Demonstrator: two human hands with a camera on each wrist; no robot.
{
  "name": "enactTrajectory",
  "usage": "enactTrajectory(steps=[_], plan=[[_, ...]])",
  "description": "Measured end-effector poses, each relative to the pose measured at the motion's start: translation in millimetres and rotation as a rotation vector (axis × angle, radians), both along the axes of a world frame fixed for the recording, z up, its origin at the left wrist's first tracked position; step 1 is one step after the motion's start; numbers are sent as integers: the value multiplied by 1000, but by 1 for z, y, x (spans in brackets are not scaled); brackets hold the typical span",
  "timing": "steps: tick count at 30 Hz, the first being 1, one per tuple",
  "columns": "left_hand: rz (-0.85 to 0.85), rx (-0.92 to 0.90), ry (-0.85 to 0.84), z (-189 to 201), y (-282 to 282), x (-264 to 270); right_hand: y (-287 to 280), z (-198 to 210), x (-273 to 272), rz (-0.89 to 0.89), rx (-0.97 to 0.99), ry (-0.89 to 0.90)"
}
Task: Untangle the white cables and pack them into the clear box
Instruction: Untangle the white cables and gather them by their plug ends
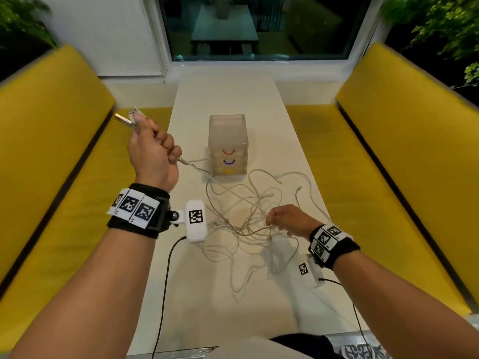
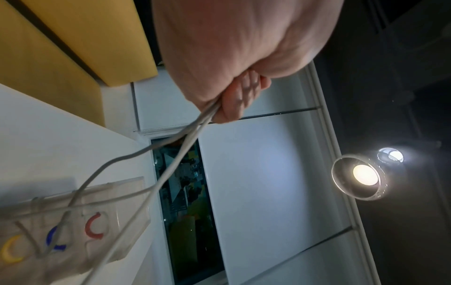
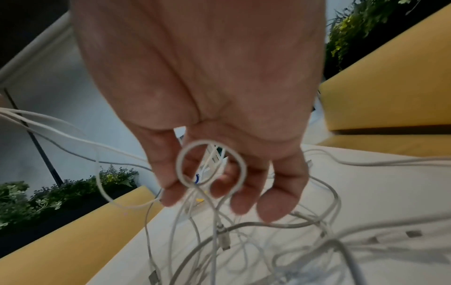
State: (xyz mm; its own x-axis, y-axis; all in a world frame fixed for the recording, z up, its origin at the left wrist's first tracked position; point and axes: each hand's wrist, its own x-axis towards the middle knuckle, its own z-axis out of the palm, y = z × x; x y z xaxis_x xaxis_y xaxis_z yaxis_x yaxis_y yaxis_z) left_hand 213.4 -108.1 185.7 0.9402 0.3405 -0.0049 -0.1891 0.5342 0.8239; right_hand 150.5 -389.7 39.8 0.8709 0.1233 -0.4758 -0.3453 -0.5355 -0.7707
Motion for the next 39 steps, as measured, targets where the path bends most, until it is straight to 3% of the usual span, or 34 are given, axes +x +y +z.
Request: enactTrajectory(steps=[3, 8, 10, 14, 20, 25, 27, 30, 32, 36, 39], plan=[[23, 27, -3, 0, 0, 0, -7, -6, 11, -74, -110, -55], [45, 8, -19, 4, 7, 2, -31, -11, 24, -211, -358, 23], [47, 11, -23, 3, 9, 3, -53, -36, 39, -238, -508, 29], [35, 14, -9, -3, 6, 3, -43, -8, 33, -224, -724, 20], [-36, -9, 5, -15, 10, 2, -57, 30, 41, -508, -369, -307], [-165, -116, -7, -39, 5, 0, -53, 38, 56, -674, 64, -347], [-177, -121, 9, -50, -1, -1, -35, 33, 55, -661, 33, -374], [-182, -87, 56, -67, -9, -2, 7, 20, 44, -585, -117, -506], [-187, -77, 86, -76, -15, -2, 39, 11, 35, -380, -128, -561], [-179, -59, 124, -85, -27, -2, 97, -16, 24, 242, -240, -443], [-172, -38, 137, -85, -32, -4, 123, -41, 32, 369, -428, -366]])
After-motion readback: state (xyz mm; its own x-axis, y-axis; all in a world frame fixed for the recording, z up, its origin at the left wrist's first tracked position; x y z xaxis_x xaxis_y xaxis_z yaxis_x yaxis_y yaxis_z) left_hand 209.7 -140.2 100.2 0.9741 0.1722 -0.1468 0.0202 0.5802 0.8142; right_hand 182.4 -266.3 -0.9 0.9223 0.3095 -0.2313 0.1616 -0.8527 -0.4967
